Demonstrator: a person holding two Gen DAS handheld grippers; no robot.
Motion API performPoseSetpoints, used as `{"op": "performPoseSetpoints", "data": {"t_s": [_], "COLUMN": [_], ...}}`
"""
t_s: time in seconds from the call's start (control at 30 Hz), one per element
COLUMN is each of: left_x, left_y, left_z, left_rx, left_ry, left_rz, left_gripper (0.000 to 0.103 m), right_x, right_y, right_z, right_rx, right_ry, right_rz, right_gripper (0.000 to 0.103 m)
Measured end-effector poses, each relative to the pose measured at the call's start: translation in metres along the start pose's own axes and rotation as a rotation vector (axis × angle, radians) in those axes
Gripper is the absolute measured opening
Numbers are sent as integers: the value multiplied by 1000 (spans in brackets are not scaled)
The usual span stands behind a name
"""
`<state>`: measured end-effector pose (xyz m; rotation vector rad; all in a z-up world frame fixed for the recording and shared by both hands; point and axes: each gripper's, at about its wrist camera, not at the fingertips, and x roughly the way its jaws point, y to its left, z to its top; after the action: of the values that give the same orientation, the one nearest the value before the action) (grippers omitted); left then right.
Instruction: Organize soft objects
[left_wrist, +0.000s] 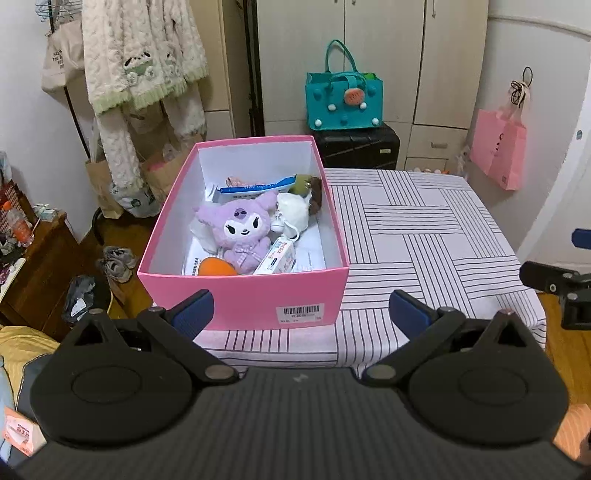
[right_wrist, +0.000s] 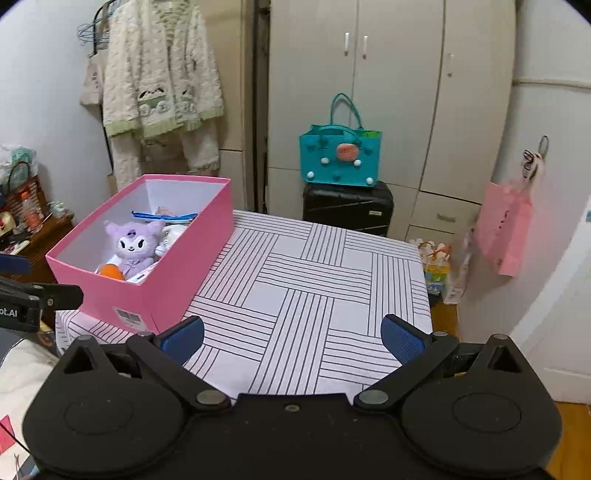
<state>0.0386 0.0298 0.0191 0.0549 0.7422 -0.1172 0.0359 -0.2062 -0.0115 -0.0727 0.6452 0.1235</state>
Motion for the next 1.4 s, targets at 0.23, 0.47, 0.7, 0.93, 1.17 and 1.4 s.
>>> {"op": "performPoseSetpoints", "data": {"t_s": [0.23, 0.47, 0.7, 0.93, 1.17, 1.4], "left_x": [-2, -6, -6, -5, -3, -1], "left_y": [-2, -3, -5, -7, -5, -3], "left_z": [-6, -8, -13, -17, -17, -18], "left_rx": [5, 10, 14, 21, 19, 7], "left_ry": [-32, -60, -106, -142, -150, -152], "left_rz": [9, 17, 14, 20, 30, 32], "left_gripper": [103, 103, 103, 103, 103, 103], "right_x": [-6, -20, -21, -16, -18, -17], "right_y": [3, 7, 12, 16, 16, 15], "right_z": [-11, -11, -16, -23, -24, -25], "right_rx": [39, 36, 39, 42, 36, 53], "right_ry": [-16, -57, -89, -125, -150, -127], "right_rz": [-17, -39, -84, -125, -156, -160], "right_gripper": [103, 103, 103, 103, 103, 103]}}
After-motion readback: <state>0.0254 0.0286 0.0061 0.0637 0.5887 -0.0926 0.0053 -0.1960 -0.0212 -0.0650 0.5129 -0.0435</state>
